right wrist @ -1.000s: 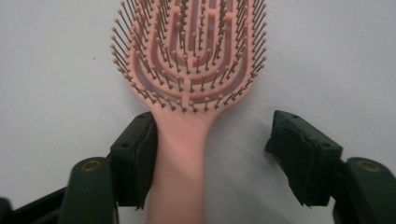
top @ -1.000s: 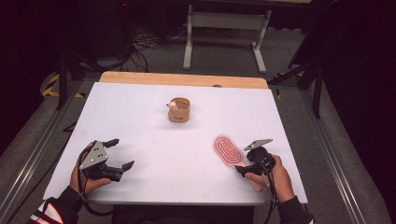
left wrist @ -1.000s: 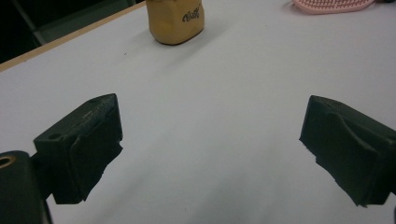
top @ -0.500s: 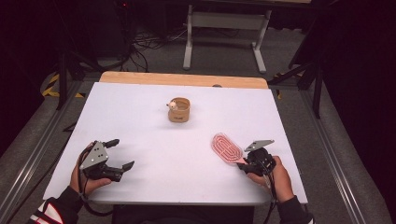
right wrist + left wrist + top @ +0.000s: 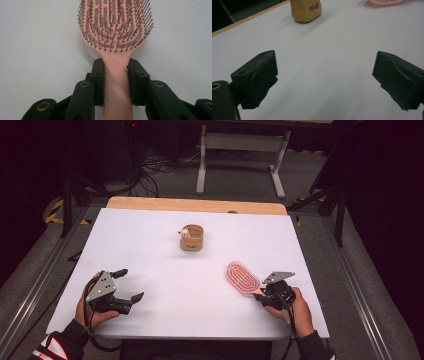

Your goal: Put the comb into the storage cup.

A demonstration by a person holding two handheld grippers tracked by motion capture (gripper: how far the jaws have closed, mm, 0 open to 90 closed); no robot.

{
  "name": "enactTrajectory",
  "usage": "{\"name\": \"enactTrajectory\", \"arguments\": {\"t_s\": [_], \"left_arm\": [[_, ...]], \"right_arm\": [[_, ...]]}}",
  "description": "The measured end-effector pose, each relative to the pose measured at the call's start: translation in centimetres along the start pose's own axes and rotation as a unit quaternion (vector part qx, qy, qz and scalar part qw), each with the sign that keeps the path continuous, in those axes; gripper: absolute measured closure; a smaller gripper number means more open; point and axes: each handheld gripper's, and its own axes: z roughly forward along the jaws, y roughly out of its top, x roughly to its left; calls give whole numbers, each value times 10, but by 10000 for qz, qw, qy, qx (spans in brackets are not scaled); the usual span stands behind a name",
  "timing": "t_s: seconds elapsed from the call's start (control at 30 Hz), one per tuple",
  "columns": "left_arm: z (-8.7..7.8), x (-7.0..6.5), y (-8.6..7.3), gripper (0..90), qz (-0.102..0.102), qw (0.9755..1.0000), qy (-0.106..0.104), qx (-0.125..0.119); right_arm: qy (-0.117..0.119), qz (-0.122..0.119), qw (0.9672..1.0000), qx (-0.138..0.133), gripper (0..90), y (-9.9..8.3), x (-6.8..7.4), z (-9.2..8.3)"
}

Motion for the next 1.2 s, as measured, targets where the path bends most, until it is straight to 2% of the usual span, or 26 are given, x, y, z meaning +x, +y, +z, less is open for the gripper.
{"name": "enactTrajectory", "arguments": {"t_s": [0.03, 0.13, 0.23, 0.3, 0.37, 0.47, 0.5, 0.53, 0.57, 0.63, 0.83, 0.87, 0.9, 0.93, 1.07, 1.1, 1.2], "left_arm": [[0, 0, 0, 68, -2, 10000, 2, -2], [0, 1, 0, 68, -1, 10000, 0, 4], [0, 1, 0, 69, -3, 10000, -8, 15], [0, 0, 0, 69, 2, 10000, -4, 6], [0, 0, 0, 69, 2, 10000, -5, 3], [1, 0, 0, 69, -5, 10000, -13, 21], [1, 0, 0, 69, -14, 10000, -11, 13], [1, 0, 0, 70, -14, 10000, -11, 13], [1, 0, 1, 70, -14, 10000, -21, 1], [1, 0, 1, 70, -4, 10000, -29, 9], [2, 1, 0, 70, -28, 10000, -27, -10], [2, 1, 0, 70, -27, 10000, -28, -10], [2, 1, 0, 70, -26, 10000, -31, -10], [2, 1, 0, 70, -34, 10000, -37, -6], [4, 1, 4, 70, -17, 10000, -57, -39], [5, 1, 6, 70, 16, 10000, -28, -43], [13, 5, 17, 85, 194, 9998, 45, 19]], "right_arm": [[-48, -6, 9999, -163, 697, 0, 0, -1], [-145, -22, 9992, -361, 697, 1, 0, -4], [-259, 44, 9973, -691, 697, 1, -1, -9], [-305, 63, 9967, -756, 697, 1, -2, -10], [-435, 41, 9938, -1020, 697, 1, -1, -14], [-535, 51, 9906, -1261, 697, 1, -1, -17], [-610, 62, 9885, -1385, 697, 1, -1, -19], [-610, 62, 9885, -1385, 697, 1, -1, -19], [-648, 76, 9862, -1521, 697, 2, 0, -20], [-708, 72, 9842, -1623, 697, 3, 1, -22], [-788, 87, 9751, -2070, 697, 6, 4, -27], [-788, 87, 9751, -2070, 697, 6, 4, -27], [-778, 70, 9737, -2139, 697, 6, 5, -27], [-874, 84, 9716, -2199, 697, 8, 6, -26], [-940, 72, 9677, -2336, 697, 10, 8, -25], [-978, 57, 9659, -2397, 697, 11, 9, -24], [-1017, 36, 9637, -2468, 697, 14, 10, -22]]}}
